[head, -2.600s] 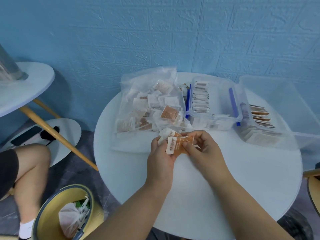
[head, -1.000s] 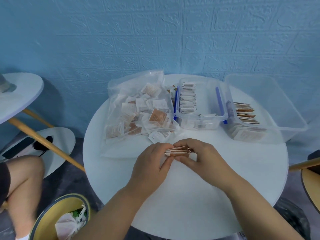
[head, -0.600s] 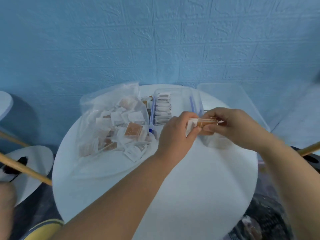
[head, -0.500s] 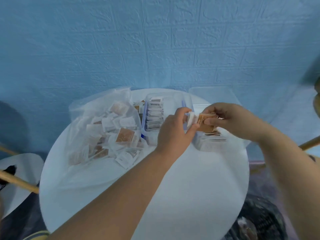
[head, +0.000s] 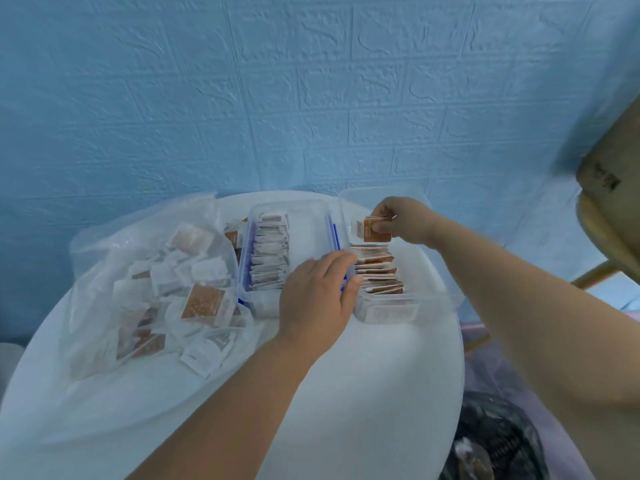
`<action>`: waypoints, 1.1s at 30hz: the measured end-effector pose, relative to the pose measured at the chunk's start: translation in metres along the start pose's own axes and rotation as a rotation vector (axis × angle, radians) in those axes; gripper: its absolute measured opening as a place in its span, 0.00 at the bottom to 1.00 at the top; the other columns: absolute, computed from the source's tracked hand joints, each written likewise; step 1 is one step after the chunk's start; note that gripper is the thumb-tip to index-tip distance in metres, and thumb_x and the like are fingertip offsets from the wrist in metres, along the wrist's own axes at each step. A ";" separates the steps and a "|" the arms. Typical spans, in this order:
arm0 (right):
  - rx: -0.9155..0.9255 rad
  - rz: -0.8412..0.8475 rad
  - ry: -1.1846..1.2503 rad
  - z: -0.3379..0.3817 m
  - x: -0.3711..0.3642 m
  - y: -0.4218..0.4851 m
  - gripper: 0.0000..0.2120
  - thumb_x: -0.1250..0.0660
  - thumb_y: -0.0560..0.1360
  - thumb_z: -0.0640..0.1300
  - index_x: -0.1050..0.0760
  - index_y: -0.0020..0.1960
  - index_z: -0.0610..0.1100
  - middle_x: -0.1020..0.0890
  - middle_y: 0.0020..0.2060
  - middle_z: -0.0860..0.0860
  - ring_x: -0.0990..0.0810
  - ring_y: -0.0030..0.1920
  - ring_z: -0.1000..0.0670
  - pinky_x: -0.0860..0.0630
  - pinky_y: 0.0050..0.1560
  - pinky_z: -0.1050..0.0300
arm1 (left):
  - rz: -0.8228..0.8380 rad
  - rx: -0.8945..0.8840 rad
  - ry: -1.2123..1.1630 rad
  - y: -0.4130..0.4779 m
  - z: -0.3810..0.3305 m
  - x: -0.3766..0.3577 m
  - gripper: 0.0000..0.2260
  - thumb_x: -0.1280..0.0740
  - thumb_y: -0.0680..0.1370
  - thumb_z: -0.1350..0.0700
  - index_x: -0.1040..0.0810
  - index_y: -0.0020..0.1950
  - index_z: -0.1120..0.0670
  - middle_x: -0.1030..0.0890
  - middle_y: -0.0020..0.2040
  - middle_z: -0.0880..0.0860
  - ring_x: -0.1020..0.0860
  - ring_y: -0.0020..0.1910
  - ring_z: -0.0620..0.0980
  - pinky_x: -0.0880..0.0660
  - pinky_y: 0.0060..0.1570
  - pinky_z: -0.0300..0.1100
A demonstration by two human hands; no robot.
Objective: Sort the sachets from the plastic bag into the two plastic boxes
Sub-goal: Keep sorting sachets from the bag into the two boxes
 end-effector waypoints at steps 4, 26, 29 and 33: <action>-0.062 0.135 0.107 -0.004 -0.017 -0.002 0.06 0.32 0.74 0.38 0.26 0.50 0.43 0.22 0.48 0.43 0.25 0.44 0.47 0.24 0.40 0.55 | -0.019 -0.006 0.028 -0.001 -0.001 0.000 0.18 0.46 0.77 0.48 0.22 0.57 0.52 0.19 0.54 0.48 0.20 0.45 0.48 0.23 0.43 0.43; -0.023 0.150 -0.019 0.009 -0.013 -0.015 0.14 0.39 0.78 0.49 0.27 0.62 0.46 0.24 0.59 0.50 0.27 0.60 0.50 0.34 0.63 0.55 | 0.101 -0.006 -0.246 -0.008 0.005 0.013 0.16 0.43 0.80 0.50 0.28 0.67 0.51 0.26 0.65 0.47 0.31 0.64 0.43 0.42 0.59 0.27; 0.116 -0.020 -0.011 0.039 -0.004 -0.029 0.12 0.38 0.78 0.47 0.25 0.59 0.45 0.22 0.51 0.53 0.26 0.53 0.52 0.34 0.53 0.63 | -0.002 0.014 -0.360 -0.025 0.013 0.036 0.13 0.41 0.78 0.52 0.23 0.60 0.52 0.22 0.57 0.47 0.28 0.57 0.41 0.39 0.57 0.22; 0.334 -0.031 0.167 0.102 -0.016 -0.072 0.03 0.36 0.77 0.42 0.24 0.46 0.45 0.21 0.37 0.56 0.23 0.39 0.56 0.30 0.43 0.66 | -0.124 0.048 -0.322 -0.069 0.041 0.065 0.12 0.42 0.77 0.54 0.20 0.50 0.54 0.20 0.48 0.47 0.26 0.50 0.41 0.35 0.54 0.25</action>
Point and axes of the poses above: each hand's wrist, its own y-axis towards the middle knuckle, its own x-axis out of the back of the hand, z = x × y, the point moved 4 cm from there along y, towards the middle knuckle
